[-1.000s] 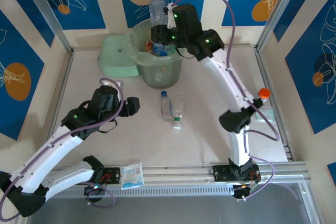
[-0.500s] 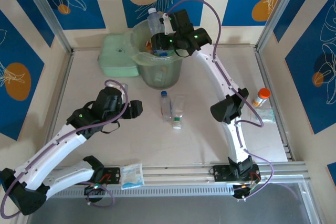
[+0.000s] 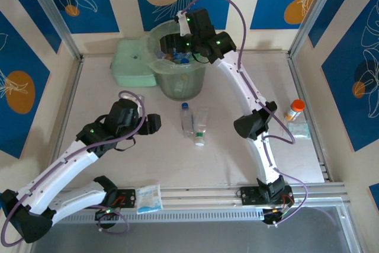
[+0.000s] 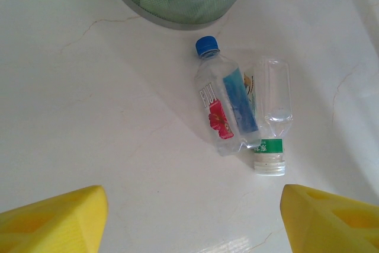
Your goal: Put the plastic bottles in the bin
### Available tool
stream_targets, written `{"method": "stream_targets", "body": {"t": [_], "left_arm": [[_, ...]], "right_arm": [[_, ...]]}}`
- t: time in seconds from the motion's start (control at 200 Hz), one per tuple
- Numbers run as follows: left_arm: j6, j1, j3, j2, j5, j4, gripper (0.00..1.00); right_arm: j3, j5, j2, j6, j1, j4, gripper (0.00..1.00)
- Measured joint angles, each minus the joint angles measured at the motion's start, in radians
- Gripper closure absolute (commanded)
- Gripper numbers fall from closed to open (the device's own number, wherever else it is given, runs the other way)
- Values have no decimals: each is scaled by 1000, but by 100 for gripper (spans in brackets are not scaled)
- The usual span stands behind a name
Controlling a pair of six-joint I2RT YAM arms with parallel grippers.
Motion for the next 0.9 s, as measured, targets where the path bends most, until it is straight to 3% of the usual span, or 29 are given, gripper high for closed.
{"method": "stream_targets", "body": {"t": [0.205, 0.37, 0.46, 0.58, 0.9], "left_arm": [[12, 0, 0, 12, 11, 14, 24], [19, 0, 0, 50, 26, 43, 25], [22, 0, 0, 78, 34, 64, 25], [24, -8, -2, 129, 34, 100, 23], [57, -139, 10, 432, 20, 236, 19]], "right_arm": [[-164, 74, -122, -10, 32, 25, 23], [-462, 147, -377, -3, 62, 102, 43], [-518, 166, -470, 14, 57, 108, 51], [-604, 198, -572, 44, 34, 151, 50], [-1216, 286, -1008, 159, 35, 194, 46]]}}
